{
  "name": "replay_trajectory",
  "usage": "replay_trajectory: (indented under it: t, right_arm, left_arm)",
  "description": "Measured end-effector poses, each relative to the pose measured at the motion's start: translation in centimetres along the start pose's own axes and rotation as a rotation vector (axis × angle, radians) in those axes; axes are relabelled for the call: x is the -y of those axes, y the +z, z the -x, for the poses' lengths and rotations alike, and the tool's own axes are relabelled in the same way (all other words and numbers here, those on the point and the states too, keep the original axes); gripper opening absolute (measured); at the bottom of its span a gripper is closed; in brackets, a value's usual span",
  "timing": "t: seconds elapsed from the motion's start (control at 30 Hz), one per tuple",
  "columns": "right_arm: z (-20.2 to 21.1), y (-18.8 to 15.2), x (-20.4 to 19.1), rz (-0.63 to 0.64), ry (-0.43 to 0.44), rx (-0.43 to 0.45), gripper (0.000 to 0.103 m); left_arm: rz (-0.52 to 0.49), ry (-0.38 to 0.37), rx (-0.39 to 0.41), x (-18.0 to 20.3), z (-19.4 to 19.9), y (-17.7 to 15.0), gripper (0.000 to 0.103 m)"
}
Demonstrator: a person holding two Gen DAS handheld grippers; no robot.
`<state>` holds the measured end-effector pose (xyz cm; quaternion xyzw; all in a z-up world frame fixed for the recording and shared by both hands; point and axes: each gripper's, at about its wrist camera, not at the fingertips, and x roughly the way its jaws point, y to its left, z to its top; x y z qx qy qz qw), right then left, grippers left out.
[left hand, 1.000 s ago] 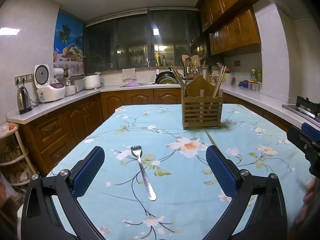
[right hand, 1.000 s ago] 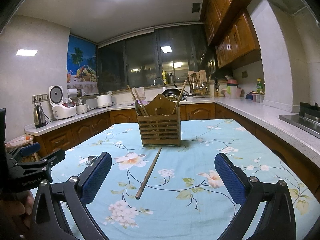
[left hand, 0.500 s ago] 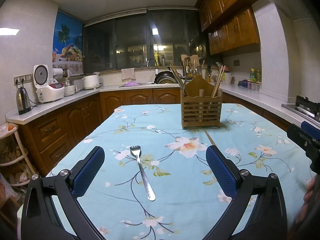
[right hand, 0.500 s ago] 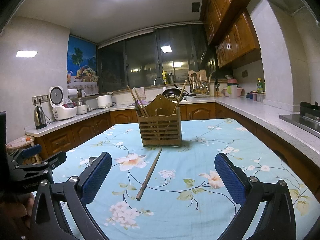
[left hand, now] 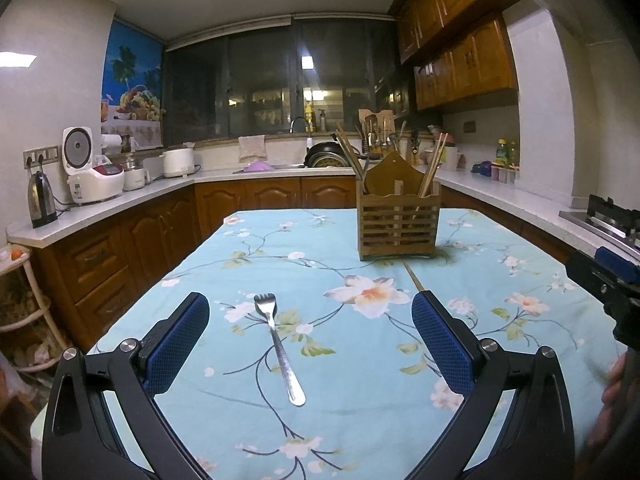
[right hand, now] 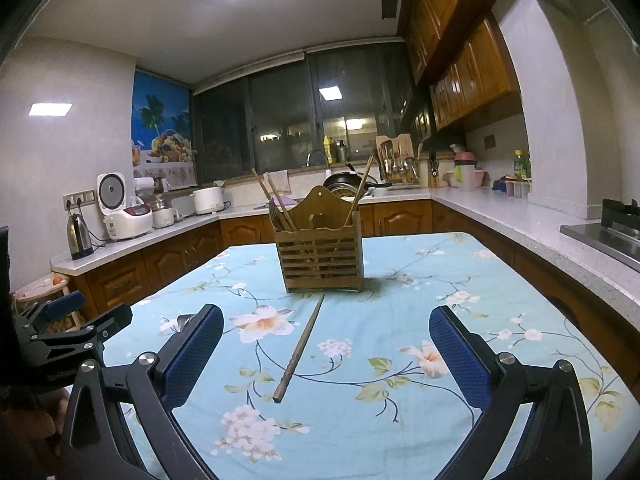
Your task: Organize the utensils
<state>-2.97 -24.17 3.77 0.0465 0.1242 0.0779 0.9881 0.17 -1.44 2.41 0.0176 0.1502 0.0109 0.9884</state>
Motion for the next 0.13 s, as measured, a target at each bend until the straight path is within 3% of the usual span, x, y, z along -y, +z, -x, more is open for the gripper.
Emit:
replay_trajectory:
  t: [0.13]
  right_arm:
    - [-0.37, 0.03, 0.06, -0.009, 0.002, -0.014, 0.103]
  left_arm:
    - [-0.002, -0.011, -0.008, 0.23, -0.41, 0.13, 0.103]
